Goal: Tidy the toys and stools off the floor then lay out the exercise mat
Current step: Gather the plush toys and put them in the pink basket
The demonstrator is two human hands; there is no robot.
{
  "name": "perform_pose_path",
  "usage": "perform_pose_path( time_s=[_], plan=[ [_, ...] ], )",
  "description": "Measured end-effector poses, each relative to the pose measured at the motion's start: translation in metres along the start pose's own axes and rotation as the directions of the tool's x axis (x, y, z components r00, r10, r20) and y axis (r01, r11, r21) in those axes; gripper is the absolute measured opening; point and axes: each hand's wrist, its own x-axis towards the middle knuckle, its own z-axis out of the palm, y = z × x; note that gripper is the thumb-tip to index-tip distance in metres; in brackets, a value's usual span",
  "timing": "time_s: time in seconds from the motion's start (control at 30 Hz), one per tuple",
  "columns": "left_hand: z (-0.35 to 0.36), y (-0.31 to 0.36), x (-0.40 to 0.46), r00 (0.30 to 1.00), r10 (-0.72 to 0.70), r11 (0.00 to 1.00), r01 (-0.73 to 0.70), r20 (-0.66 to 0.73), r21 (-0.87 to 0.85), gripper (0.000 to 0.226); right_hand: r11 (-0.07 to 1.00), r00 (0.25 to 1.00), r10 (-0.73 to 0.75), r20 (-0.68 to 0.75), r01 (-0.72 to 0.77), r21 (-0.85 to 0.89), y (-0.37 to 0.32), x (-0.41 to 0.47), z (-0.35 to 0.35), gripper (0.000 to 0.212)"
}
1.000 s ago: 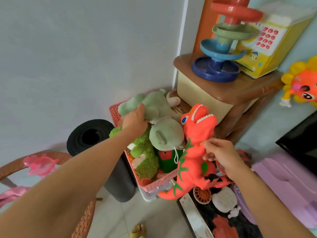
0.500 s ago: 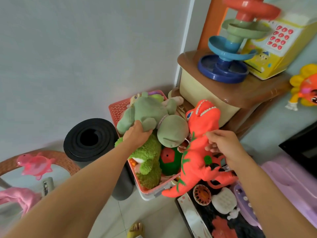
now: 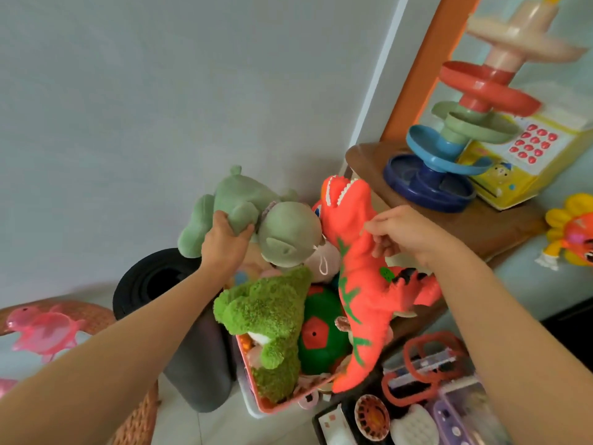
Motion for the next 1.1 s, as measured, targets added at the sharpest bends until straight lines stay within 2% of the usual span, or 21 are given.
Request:
perform_pose_path(
  time_s=[0.07,0.1,0.17,0.2,0.23,0.3,0.33,0.4,0.43,0.47,0.5,0.53,0.6,0.63,0.7,0.73,0.83,0.9,0.97,1.03,1.1],
  plan=[
    [-0.002,-0.014,0.008,0.996,-0.009,0.997,0.003,0.084,0.074,0.033,0.994,0.995,0.098,0.027,-0.099,0.043,0.005,0.021,0.015,0.030],
    [-0.003,-0.021,0.010,0.983,-0.026,0.989,-0.001,0.184,0.145,0.038,0.986,0.988,0.154,0.033,-0.156,0.059,0.011,0.030,0.023,0.033],
    [-0.002,-0.032,0.013,0.906,-0.080,0.944,-0.064,0.415,0.323,0.058,0.963,0.965,0.262,0.031,-0.263,0.060,0.023,0.044,0.037,0.032],
    [0.000,-0.035,0.014,0.880,-0.101,0.903,-0.115,0.465,0.413,0.070,0.952,0.954,0.297,0.030,-0.298,0.062,0.028,0.047,0.042,0.031],
    [0.003,-0.038,0.016,0.891,-0.094,0.855,-0.156,0.444,0.494,0.077,0.945,0.948,0.317,0.029,-0.318,0.071,0.032,0.050,0.045,0.030],
    [0.009,-0.038,0.021,0.957,0.083,0.765,-0.241,0.278,0.598,0.079,0.942,0.947,0.320,0.038,-0.322,0.092,0.031,0.050,0.043,0.030],
    [0.012,-0.037,0.023,0.938,0.254,0.683,-0.346,0.236,0.643,0.083,0.944,0.948,0.315,0.052,-0.318,0.091,0.029,0.049,0.040,0.030],
    [0.021,-0.035,0.031,0.773,0.532,0.369,-0.579,0.346,0.727,0.101,0.950,0.957,0.279,0.075,-0.287,0.124,0.022,0.047,0.029,0.030],
    [0.025,-0.033,0.035,0.702,0.527,0.192,-0.648,0.479,0.737,0.107,0.953,0.965,0.248,0.088,-0.259,0.159,0.019,0.048,0.022,0.029],
    [0.028,-0.032,0.038,0.674,0.459,0.093,-0.684,0.579,0.723,0.107,0.950,0.972,0.214,0.094,-0.229,0.210,0.013,0.047,0.017,0.028],
    [0.032,-0.029,0.042,0.698,0.354,0.074,-0.685,0.623,0.725,0.103,0.943,0.979,0.179,0.093,-0.198,0.269,0.009,0.050,0.012,0.027],
    [0.035,-0.025,0.046,0.733,0.282,0.084,-0.661,0.618,0.746,0.096,0.926,0.984,0.154,0.092,-0.177,0.333,0.003,0.052,0.008,0.026],
    [0.038,-0.017,0.051,0.783,0.251,0.137,-0.611,0.569,0.780,0.085,0.913,0.991,0.108,0.083,-0.132,0.385,0.000,0.057,0.007,0.024],
    [0.038,-0.015,0.054,0.814,0.249,0.179,-0.571,0.525,0.801,0.080,0.943,0.993,0.082,0.087,-0.105,0.317,0.005,0.061,0.012,0.024],
    [0.036,-0.014,0.062,0.890,0.203,0.334,-0.454,0.407,0.826,0.076,0.999,0.997,0.023,0.076,-0.021,-0.029,0.021,0.063,0.026,0.016],
    [0.033,-0.017,0.065,0.919,0.159,0.412,-0.394,0.362,0.821,0.078,0.981,0.998,-0.013,0.066,0.026,-0.192,0.031,0.064,0.034,0.007],
    [0.022,-0.035,0.066,0.941,0.051,0.497,-0.314,0.334,0.809,0.098,0.842,0.993,-0.088,0.074,0.114,-0.527,0.058,0.060,0.054,0.070],
    [0.016,-0.048,0.063,0.944,0.030,0.509,-0.298,0.329,0.808,0.105,0.775,0.994,-0.093,0.062,0.111,-0.622,0.065,0.057,0.059,0.079],
    [0.014,-0.053,0.057,0.953,0.020,0.509,-0.271,0.303,0.817,0.103,0.809,0.992,-0.062,0.114,0.117,-0.576,0.064,0.053,0.053,0.067],
    [0.015,-0.049,0.054,0.958,0.023,0.511,-0.257,0.285,0.821,0.099,0.842,0.984,-0.066,0.164,0.143,-0.521,0.061,0.051,0.042,0.040],
    [0.016,-0.046,0.057,0.963,0.035,0.524,-0.245,0.267,0.815,0.095,0.824,0.968,-0.096,0.230,0.207,-0.528,0.054,0.046,0.030,0.027]
  ],
)
